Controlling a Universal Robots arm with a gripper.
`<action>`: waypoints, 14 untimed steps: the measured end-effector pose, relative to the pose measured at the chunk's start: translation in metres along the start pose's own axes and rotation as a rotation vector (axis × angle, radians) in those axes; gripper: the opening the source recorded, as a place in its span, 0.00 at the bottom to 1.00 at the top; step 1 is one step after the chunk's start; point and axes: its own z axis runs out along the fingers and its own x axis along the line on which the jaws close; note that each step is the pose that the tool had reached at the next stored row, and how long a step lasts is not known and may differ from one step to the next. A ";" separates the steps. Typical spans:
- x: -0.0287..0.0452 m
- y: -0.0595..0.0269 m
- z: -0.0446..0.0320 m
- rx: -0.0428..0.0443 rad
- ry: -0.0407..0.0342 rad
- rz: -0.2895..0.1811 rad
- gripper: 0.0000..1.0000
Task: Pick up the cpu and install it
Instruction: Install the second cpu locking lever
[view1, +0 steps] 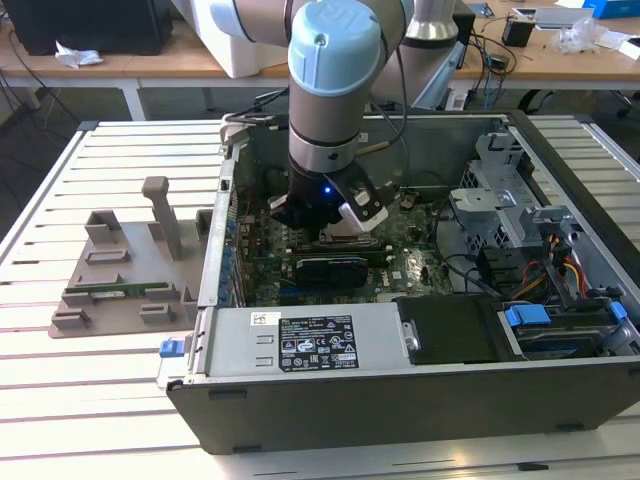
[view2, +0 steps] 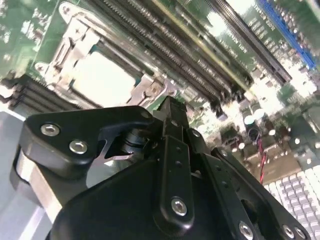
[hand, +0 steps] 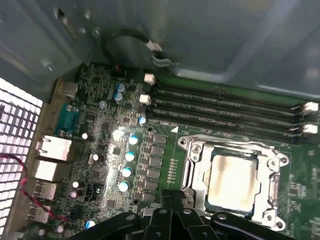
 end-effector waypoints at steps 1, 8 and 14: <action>-0.0021 0.0052 -0.0006 0.0007 0.0002 0.000 0.11; -0.0220 0.0225 0.0030 0.0428 0.0077 0.002 0.11; -0.0455 0.0326 0.0069 0.1294 0.0240 0.006 0.11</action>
